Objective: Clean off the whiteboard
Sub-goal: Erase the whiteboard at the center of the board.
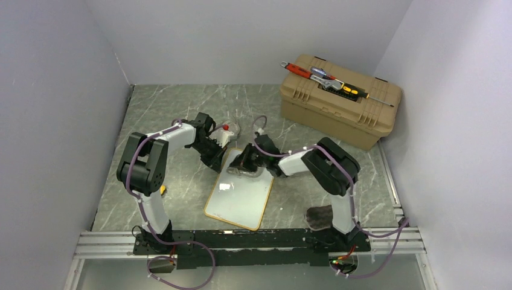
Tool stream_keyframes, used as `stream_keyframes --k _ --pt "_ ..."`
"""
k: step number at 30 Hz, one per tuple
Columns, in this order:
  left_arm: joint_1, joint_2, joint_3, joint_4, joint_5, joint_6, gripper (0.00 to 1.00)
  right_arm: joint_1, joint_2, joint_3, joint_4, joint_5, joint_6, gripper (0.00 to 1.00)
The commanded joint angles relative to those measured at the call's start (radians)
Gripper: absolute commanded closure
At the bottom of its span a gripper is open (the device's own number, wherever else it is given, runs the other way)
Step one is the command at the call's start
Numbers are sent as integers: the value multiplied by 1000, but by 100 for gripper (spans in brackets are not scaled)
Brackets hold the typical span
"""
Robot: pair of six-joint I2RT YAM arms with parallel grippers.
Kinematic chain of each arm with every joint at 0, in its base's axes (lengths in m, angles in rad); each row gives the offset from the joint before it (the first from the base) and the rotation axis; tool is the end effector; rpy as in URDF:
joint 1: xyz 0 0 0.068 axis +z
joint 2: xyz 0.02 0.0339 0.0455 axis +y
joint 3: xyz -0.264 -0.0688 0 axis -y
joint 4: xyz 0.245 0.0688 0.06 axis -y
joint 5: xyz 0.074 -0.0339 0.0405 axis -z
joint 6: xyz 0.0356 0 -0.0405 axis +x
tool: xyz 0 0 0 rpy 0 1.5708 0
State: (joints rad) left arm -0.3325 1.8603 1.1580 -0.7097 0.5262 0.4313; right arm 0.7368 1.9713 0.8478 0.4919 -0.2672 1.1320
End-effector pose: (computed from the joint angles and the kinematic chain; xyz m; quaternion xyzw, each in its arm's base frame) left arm 0.3134 -0.1271 0.1506 0.3779 0.8855 -0.2552 0.0893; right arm 0.2680 0.2559 0.0977 0.1144 0.8784 0.4313 0.1710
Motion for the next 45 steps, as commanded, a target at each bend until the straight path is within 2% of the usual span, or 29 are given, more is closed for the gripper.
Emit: stream_keyframes --k 1,7,10,16,20,23,29,33,39,45 --pt "3 55 -54 15 -146 70 97 25 166 58 -434 123 -79 100" --pt "3 51 -57 19 -147 81 97 -165 -12 -37 -487 275 -168 100" --pt "3 62 -52 21 -137 77 97 -117 50 9 -515 282 -151 100" --pt "3 56 -53 16 -134 78 97 39 256 268 -580 272 -104 100" --pt "3 59 -54 16 -140 81 97 56 266 320 -608 273 -104 100" --pt "5 60 -57 21 -143 78 97 35 194 235 -619 303 -112 100" --pt "7 55 -63 26 -141 78 97 -20 -121 -202 -553 333 -96 100" --pt "7 58 -60 28 -144 79 97 -11 -260 -321 -554 306 -109 100" --pt "7 70 -20 15 -131 66 97 47 -117 -157 -578 253 -132 100" --pt "7 74 -25 13 -122 60 97 179 152 100 -517 143 -97 100"
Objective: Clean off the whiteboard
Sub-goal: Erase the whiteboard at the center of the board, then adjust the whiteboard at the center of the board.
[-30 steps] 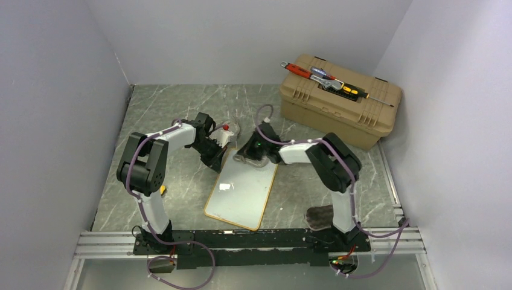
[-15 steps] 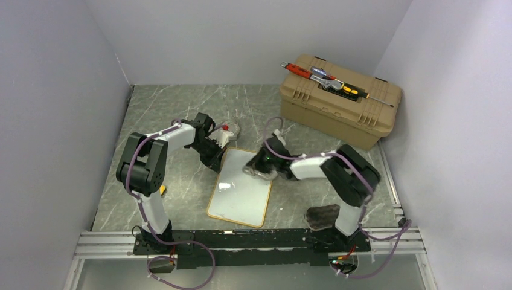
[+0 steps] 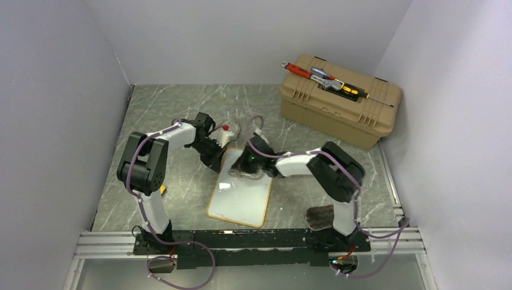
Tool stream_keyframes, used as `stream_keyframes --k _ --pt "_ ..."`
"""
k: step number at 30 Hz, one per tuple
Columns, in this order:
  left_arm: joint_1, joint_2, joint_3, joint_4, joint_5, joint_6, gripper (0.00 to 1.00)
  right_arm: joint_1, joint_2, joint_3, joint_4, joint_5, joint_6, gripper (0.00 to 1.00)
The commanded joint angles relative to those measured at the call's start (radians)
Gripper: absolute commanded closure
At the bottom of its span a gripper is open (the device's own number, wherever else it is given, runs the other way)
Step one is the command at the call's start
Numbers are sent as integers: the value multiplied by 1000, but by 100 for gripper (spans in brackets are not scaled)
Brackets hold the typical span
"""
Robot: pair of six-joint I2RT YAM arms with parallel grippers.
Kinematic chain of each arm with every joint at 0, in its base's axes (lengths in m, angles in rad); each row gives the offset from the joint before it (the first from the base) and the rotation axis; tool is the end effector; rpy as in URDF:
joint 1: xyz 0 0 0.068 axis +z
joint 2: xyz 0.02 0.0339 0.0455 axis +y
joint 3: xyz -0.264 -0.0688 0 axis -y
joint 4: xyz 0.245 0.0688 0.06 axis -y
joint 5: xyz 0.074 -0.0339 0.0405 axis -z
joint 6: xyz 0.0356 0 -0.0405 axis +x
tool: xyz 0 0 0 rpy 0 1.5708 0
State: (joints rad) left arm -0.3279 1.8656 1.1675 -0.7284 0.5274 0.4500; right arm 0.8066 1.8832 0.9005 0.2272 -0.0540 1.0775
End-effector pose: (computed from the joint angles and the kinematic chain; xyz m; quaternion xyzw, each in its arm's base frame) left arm 0.3142 -0.1258 0.1509 0.3825 0.8839 -0.2552 0.0853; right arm 0.2524 0.2661 0.1191 0.1133 0.9108 0.3351 0.2130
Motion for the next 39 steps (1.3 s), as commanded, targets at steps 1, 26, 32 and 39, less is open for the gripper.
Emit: stream_keyframes --k 1,26,32,39 --pt "3 69 -36 32 -123 42 97 127 257 56 -261 -74 -41 100" --pt "-11 -216 35 -266 14 159 52 -262 -157 175 -614 180 -318 100" --pt "-253 -414 -247 -201 -123 189 40 -295 38 378 -662 212 -368 100" --pt "-470 -470 -378 -105 -277 205 26 -297 137 450 -654 215 -366 100"
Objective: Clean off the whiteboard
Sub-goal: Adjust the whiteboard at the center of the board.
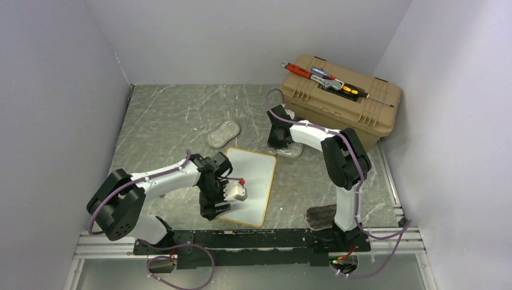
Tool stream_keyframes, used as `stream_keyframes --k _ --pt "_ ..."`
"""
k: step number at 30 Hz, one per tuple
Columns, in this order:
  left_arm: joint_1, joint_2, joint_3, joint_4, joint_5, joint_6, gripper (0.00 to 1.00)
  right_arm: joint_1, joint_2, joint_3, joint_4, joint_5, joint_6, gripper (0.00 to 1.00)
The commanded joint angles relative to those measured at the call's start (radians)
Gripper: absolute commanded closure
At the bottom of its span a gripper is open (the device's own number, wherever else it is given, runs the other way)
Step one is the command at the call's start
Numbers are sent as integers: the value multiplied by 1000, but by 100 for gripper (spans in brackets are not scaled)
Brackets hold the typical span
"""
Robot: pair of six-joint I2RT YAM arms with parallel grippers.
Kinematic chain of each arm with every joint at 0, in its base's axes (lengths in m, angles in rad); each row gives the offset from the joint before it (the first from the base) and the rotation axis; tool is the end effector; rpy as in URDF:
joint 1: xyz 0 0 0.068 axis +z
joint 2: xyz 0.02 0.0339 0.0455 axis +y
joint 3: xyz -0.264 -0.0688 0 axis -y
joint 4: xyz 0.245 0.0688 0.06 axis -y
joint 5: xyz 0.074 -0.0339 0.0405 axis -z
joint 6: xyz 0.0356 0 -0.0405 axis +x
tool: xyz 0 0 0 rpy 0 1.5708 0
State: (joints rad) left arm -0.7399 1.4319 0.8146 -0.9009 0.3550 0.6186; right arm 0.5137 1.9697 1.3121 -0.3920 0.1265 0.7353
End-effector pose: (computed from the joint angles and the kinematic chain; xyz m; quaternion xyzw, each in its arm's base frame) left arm 0.1568 -0.1599 0.1748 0.6217 0.7626 -0.1778 0.0151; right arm 0.3572 0.1964 0.1597 0.1228 0.9566 0.1008 0.2443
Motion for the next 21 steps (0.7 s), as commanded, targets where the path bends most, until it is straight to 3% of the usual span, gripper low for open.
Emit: stream_keyframes --k 1,6,13,21 --pt "-80 -39 -39 88 -124 39 23 -4 61 41 -30 32 -22 100" --pt "-158 -14 -95 209 -257 49 21 -1 88 -1 -19 20 -5 100" --pt "-161 66 -154 393 -424 62 23 45 -39 -284 72 -13 52 100" --pt "-30 118 -87 448 -504 71 24 116 -220 -568 126 10 148 100"
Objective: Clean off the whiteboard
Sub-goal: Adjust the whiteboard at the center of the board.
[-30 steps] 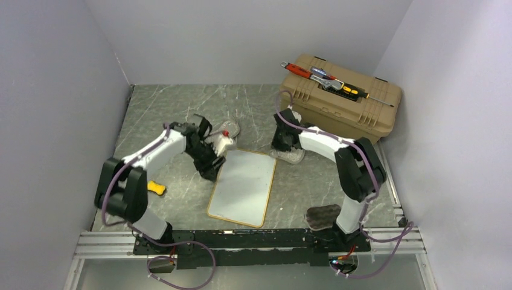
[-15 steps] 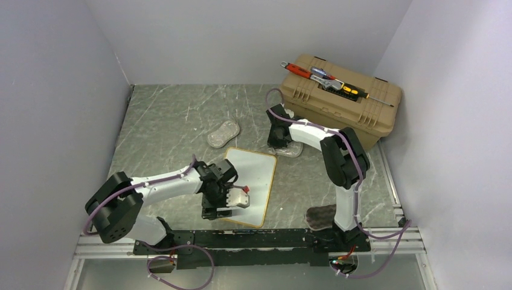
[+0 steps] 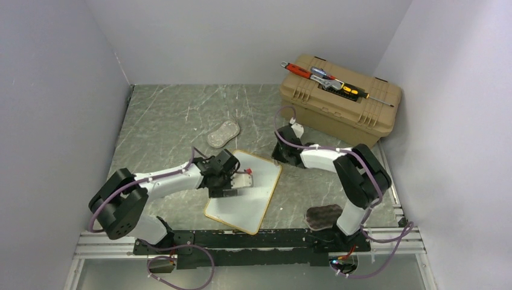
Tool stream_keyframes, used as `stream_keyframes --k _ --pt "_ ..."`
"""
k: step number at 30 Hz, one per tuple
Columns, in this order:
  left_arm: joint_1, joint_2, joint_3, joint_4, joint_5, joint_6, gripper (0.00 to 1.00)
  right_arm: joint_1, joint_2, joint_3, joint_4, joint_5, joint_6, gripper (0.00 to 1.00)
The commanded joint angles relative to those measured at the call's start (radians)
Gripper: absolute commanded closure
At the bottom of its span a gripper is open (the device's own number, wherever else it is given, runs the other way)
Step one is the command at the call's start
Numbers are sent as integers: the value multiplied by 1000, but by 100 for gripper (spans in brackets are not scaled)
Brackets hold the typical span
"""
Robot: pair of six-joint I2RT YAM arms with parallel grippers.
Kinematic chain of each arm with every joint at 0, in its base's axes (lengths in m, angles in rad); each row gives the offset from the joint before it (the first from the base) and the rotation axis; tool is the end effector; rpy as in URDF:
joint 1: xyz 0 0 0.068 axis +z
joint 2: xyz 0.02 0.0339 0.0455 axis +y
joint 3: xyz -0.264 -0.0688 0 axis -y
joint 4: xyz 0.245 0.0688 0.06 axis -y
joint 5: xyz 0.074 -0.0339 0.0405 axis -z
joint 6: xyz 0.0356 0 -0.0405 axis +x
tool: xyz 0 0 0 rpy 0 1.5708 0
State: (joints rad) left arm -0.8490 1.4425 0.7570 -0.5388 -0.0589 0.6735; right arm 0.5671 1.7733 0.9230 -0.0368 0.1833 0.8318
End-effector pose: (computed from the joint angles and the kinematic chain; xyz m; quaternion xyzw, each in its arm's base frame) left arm 0.1675 -0.1871 0.1636 0.6755 0.7163 0.0138 0.1742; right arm 0.2976 0.1818 0.1431 0.1542 0.9259 0.1489 0.3109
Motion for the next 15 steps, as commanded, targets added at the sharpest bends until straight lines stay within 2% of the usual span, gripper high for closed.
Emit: stream_keyframes --k 1,6,10,15 --pt "111 124 -2 71 -83 9 25 74 -47 -213 -225 -37 66 100" --pt "213 183 62 69 -48 10 29 120 -137 -340 -217 -9 142 100" --pt "254 227 107 70 -17 -1 30 170 -189 -374 -267 36 194 100" --pt "355 208 277 -81 99 -3 32 141 -253 -353 -333 73 149 100"
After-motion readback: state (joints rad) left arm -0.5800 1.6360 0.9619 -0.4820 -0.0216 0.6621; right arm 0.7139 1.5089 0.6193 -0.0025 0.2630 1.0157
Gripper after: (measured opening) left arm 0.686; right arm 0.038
